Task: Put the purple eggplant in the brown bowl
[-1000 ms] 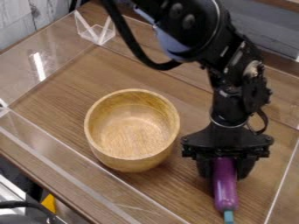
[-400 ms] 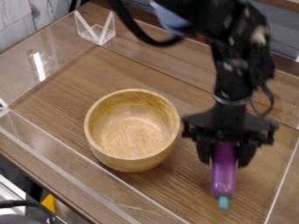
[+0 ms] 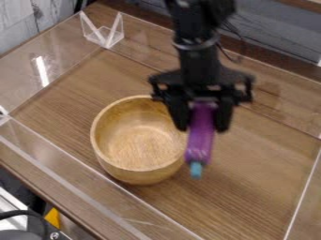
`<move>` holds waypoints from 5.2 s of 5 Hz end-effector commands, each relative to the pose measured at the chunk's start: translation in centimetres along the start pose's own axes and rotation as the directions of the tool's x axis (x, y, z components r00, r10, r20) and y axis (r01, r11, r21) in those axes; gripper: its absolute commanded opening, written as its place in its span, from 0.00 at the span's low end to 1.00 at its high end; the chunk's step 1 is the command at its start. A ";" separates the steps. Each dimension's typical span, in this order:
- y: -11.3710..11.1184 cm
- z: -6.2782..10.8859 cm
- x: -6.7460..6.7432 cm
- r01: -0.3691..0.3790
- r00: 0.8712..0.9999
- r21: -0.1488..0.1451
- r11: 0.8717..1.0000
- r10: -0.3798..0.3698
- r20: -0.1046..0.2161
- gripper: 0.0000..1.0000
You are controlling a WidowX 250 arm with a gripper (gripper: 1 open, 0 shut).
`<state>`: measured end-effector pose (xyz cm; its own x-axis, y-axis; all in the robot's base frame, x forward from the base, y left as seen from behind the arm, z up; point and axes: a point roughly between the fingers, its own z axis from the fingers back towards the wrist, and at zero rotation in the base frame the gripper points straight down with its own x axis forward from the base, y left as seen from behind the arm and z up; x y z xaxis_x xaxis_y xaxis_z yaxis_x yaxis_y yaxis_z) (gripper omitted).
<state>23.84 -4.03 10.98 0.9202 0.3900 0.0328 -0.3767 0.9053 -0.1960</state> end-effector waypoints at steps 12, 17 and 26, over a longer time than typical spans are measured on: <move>4.2 -8.1 0.2 0.046 0.977 0.181 0.982 -0.082 0.199 0.00; 5.7 -8.2 0.9 -0.099 0.971 0.225 0.969 0.045 0.234 1.00; 9.2 -5.4 1.9 0.015 0.966 0.273 0.962 -0.084 0.244 1.00</move>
<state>21.89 3.93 3.24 0.9045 0.3391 0.2586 -0.3717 0.9242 0.0882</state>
